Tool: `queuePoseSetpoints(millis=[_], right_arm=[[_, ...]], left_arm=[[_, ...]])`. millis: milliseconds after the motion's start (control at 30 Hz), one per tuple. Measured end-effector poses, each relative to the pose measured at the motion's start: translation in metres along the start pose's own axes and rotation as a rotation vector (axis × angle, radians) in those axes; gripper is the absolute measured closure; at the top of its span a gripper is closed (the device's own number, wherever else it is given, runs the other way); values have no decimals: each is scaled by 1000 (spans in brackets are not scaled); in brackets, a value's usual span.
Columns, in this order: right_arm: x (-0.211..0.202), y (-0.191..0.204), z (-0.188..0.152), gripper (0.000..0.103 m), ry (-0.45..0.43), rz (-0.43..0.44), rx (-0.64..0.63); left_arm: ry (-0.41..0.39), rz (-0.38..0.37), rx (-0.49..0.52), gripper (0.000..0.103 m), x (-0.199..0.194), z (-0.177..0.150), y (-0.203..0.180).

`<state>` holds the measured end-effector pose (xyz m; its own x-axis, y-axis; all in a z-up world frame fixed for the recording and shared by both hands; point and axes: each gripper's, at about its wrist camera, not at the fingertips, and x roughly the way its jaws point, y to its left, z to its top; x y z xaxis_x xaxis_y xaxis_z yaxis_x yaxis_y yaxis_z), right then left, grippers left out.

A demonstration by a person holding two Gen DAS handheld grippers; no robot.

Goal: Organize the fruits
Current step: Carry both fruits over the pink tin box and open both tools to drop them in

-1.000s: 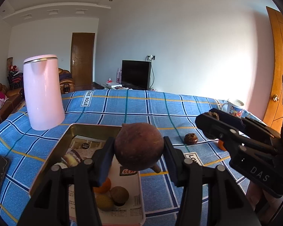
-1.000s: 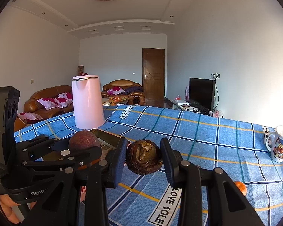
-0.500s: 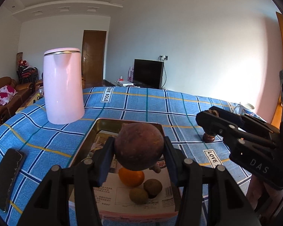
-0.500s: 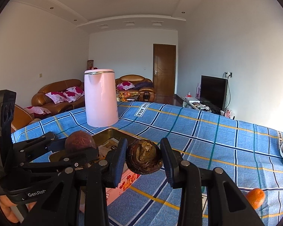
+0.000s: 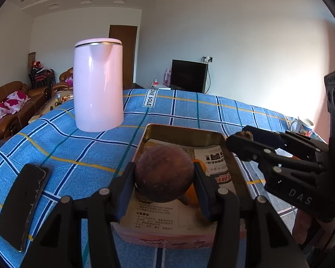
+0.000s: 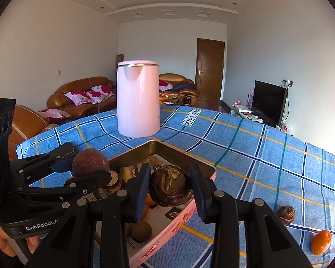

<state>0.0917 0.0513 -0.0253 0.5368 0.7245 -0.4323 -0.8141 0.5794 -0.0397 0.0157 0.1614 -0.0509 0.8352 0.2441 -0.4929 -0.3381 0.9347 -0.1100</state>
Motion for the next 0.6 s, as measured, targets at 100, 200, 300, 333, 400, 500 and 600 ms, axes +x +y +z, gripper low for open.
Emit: queuePoseSetpoints(millis=[100, 200, 300, 333, 400, 500, 600], right_arm=[[16, 7, -3, 65, 67, 9, -13], [29, 11, -6, 65, 120, 1, -17], [41, 10, -8, 65, 184, -7, -9], [45, 11, -10, 65, 200, -6, -12], [51, 11, -13, 65, 233, -9, -14], [52, 10, -15, 65, 245, 8, -6], [48, 6, -15, 60, 228, 33, 21]], left_arm=[[24, 5, 7, 51, 4, -4, 3], [50, 8, 21, 51, 8, -7, 4], [68, 5, 32, 51, 11, -11, 4], [65, 11, 43, 51, 10, -12, 2], [69, 9, 53, 51, 11, -12, 0], [72, 20, 63, 50, 12, -12, -2], [61, 33, 61, 44, 9, -11, -4]])
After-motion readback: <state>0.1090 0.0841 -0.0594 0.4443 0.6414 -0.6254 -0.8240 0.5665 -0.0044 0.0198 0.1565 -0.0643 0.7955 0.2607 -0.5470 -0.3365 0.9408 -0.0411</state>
